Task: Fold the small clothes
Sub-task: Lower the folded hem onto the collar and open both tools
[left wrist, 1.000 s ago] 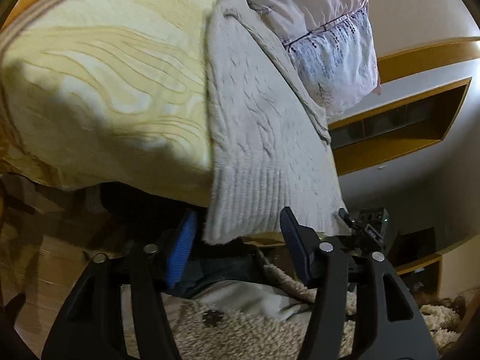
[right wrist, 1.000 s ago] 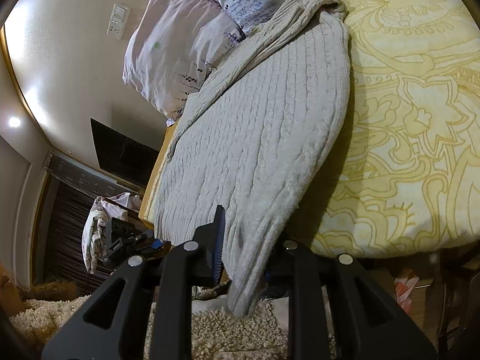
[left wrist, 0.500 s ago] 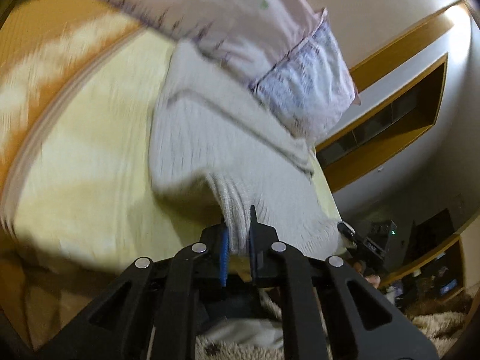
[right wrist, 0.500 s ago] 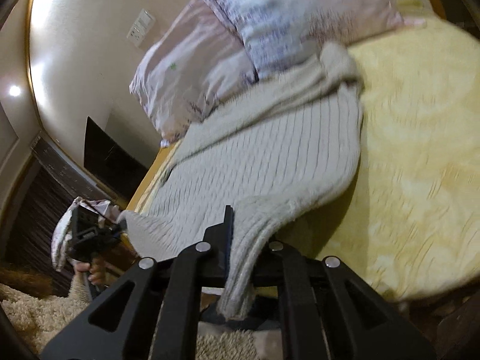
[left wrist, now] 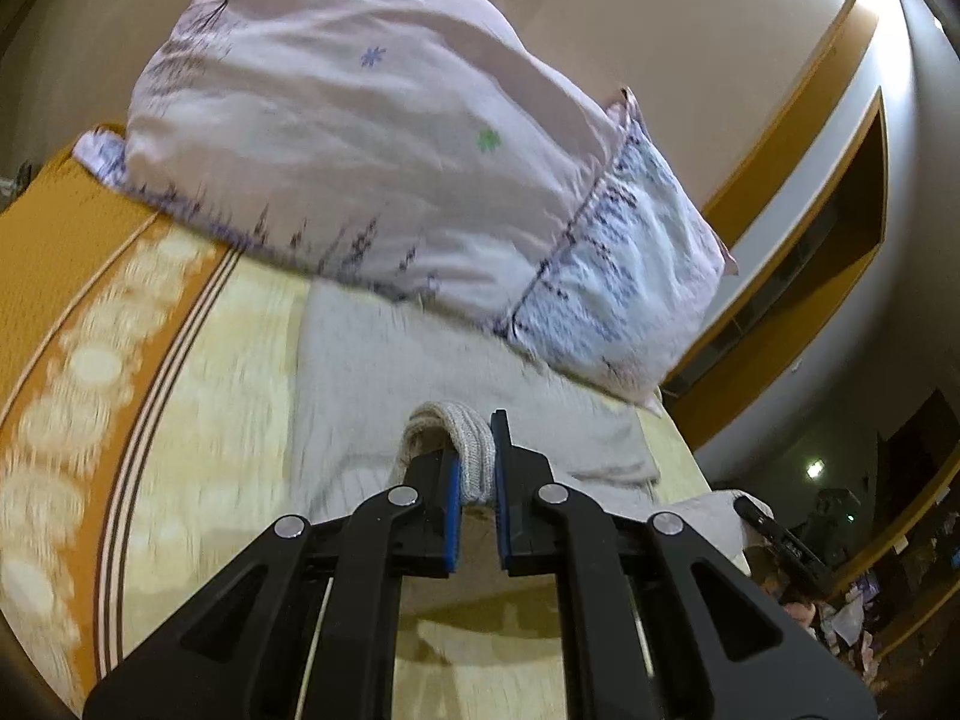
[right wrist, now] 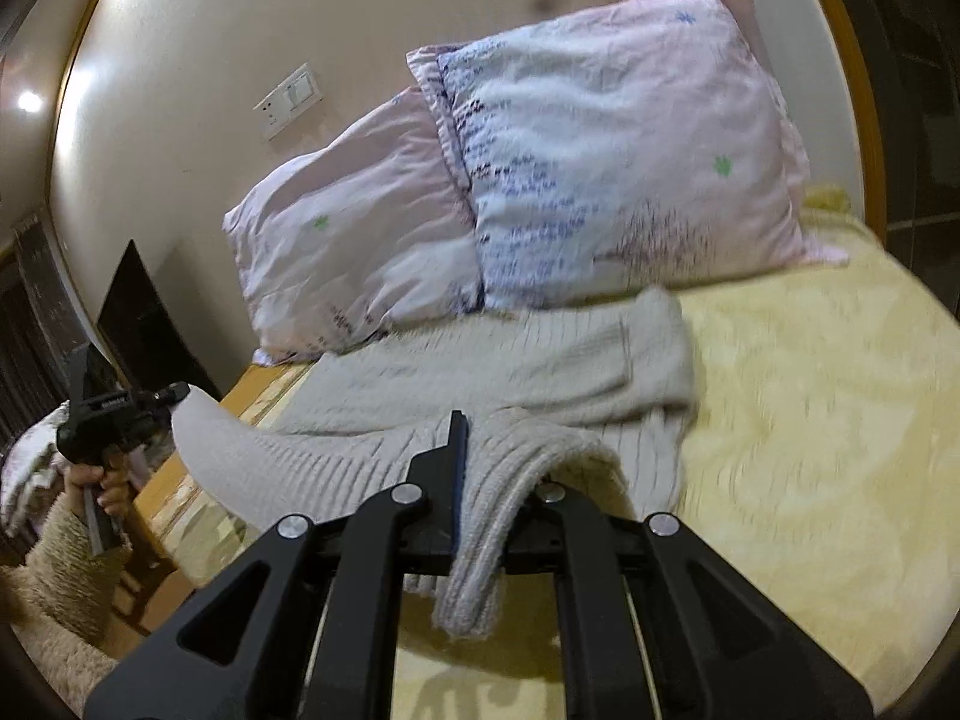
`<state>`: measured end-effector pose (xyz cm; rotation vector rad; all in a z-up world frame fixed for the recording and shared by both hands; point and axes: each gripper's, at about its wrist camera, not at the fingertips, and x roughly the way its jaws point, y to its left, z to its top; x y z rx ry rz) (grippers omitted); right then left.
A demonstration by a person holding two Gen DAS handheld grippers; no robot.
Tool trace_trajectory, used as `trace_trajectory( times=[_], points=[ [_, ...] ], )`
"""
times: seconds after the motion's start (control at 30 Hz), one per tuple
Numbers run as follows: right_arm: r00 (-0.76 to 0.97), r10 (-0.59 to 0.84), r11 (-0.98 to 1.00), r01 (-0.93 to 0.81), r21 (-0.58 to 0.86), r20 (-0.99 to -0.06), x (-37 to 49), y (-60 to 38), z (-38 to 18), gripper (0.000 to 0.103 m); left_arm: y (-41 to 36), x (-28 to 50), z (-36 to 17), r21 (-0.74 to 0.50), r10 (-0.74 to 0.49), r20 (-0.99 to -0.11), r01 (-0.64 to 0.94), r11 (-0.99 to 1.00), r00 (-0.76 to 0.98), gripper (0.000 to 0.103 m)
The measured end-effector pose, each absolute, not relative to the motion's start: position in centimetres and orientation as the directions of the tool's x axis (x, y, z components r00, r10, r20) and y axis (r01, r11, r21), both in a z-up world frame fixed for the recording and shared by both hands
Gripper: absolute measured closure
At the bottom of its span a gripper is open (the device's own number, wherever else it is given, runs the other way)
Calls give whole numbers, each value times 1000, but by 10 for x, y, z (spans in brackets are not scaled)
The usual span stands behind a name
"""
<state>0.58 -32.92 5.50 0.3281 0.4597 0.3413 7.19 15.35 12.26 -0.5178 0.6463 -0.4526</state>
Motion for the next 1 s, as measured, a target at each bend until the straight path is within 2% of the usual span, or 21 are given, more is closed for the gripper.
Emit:
trace_trajectory(
  times=[0.13, 0.3, 0.57, 0.73, 0.8, 0.83, 0.87, 0.9, 0.93, 1.0],
  points=[
    [854, 369, 901, -231, 367, -367, 43, -331, 62, 96, 151, 110, 129, -587, -533, -439, 219, 780, 723, 95],
    [841, 376, 888, -207, 410, -389, 93, -341, 55, 96, 139, 160, 119, -567, -508, -474, 193, 801, 719, 95],
    [740, 391, 832, -30, 555, -547, 198, -360, -3, 96, 128, 246, 53, -591, -481, -583, 65, 804, 655, 95],
    [711, 424, 777, 34, 629, -561, 226, -368, -19, 96, 133, 264, 33, -633, -503, -593, 22, 774, 629, 95],
    [708, 444, 754, 36, 656, -550, 235, -369, -20, 91, 133, 266, 31, -641, -511, -596, 15, 767, 619, 95],
    [711, 442, 750, 41, 660, -546, 237, -369, -20, 82, 132, 268, 30, -645, -516, -599, 12, 764, 613, 95],
    [724, 435, 743, 47, 667, -536, 240, -370, -18, 67, 131, 269, 29, -647, -519, -601, 10, 762, 608, 95],
    [736, 426, 740, 50, 670, -526, 241, -371, -17, 60, 132, 270, 29, -650, -521, -603, 7, 760, 604, 94],
    [752, 403, 747, 59, 662, -522, 242, -372, -13, 49, 132, 271, 29, -655, -525, -601, 5, 755, 603, 94],
    [769, 371, 762, 69, 644, -521, 244, -374, -9, 47, 130, 275, 30, -662, -536, -597, 10, 749, 597, 89]
  ],
)
